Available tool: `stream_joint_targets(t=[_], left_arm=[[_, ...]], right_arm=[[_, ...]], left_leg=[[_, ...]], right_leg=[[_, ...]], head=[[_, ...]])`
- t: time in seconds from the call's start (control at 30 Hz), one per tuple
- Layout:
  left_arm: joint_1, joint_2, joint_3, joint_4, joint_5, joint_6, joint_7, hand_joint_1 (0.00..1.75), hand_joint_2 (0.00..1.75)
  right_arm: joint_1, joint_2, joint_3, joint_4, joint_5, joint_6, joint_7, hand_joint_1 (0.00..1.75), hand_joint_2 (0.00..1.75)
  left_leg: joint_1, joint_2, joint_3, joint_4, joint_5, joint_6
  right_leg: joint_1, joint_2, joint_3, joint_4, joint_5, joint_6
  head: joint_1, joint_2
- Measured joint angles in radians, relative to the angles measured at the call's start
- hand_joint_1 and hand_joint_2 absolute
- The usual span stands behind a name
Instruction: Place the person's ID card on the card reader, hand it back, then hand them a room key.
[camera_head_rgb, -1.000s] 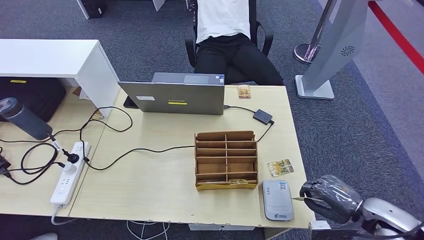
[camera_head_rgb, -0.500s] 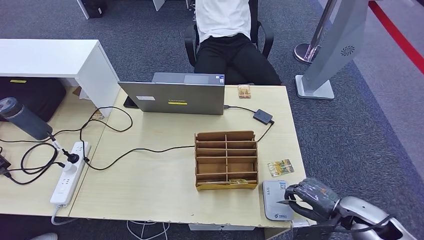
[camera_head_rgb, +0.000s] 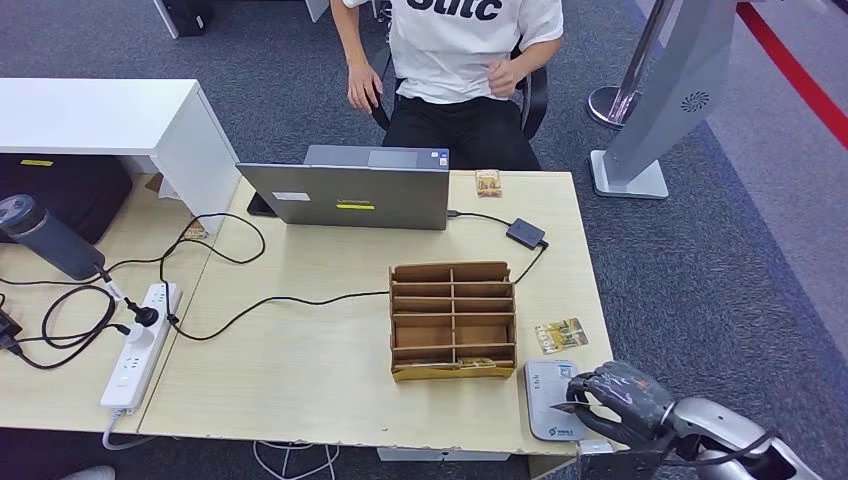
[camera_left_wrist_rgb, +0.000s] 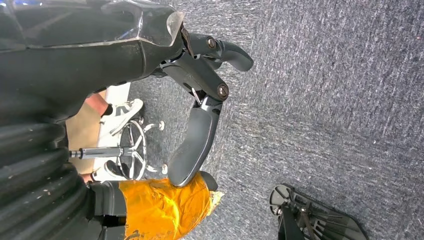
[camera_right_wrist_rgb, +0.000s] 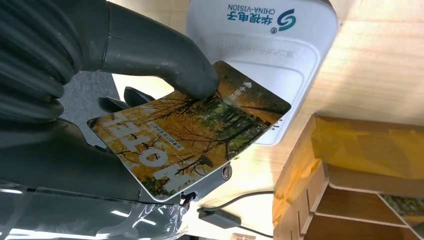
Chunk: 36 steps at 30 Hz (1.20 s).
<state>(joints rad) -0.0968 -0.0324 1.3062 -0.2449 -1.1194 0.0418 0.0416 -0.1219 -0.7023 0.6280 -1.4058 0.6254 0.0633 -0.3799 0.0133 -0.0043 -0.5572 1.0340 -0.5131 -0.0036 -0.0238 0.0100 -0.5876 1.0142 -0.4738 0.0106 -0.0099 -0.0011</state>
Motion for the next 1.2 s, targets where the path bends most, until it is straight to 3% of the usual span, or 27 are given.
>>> stream_joint_targets(t=[0.33,0.53,0.7,0.97,1.2], left_arm=[[0.001,0.000,0.000,0.000,0.006,0.002,0.001,0.00,1.75],[-0.001,0.000,-0.001,0.000,-0.013,-0.002,0.002,0.00,1.75],[-0.006,-0.002,-0.015,0.000,-0.040,-0.012,0.002,0.00,1.75],[-0.015,-0.009,-0.055,0.000,-0.095,-0.030,-0.009,0.00,1.75],[-0.015,-0.013,-0.081,0.000,-0.126,-0.043,-0.017,0.00,1.75]], right_arm=[[-0.012,0.001,-0.053,-0.056,-0.008,-0.055,-0.022,1.75,1.75],[-0.131,0.055,-0.062,-0.068,-0.018,-0.018,-0.064,1.75,1.75],[-0.308,0.191,-0.027,0.013,-0.027,0.010,-0.051,1.75,1.75],[-0.591,0.474,0.058,0.280,-0.028,0.027,0.051,1.75,1.75],[-0.750,0.666,0.078,0.547,-0.033,0.016,0.123,1.75,1.75]], left_leg=[[0.000,0.000,0.000,0.000,0.000,0.000],[0.000,0.002,0.000,0.000,0.000,0.000],[0.001,0.003,0.002,0.000,0.003,-0.002],[0.001,0.003,0.002,0.000,0.004,-0.003],[0.001,0.002,0.001,0.000,0.005,-0.004]], right_leg=[[0.000,0.000,0.000,0.000,0.000,0.000],[0.000,0.002,0.001,0.001,0.000,0.000],[0.000,0.004,0.001,0.002,0.001,-0.001],[0.001,0.005,0.000,0.004,0.002,-0.002],[0.001,0.004,0.000,0.003,0.002,-0.002]], head=[[0.000,0.000],[0.000,0.000],[0.000,0.000],[0.000,0.000],[0.000,0.000]])
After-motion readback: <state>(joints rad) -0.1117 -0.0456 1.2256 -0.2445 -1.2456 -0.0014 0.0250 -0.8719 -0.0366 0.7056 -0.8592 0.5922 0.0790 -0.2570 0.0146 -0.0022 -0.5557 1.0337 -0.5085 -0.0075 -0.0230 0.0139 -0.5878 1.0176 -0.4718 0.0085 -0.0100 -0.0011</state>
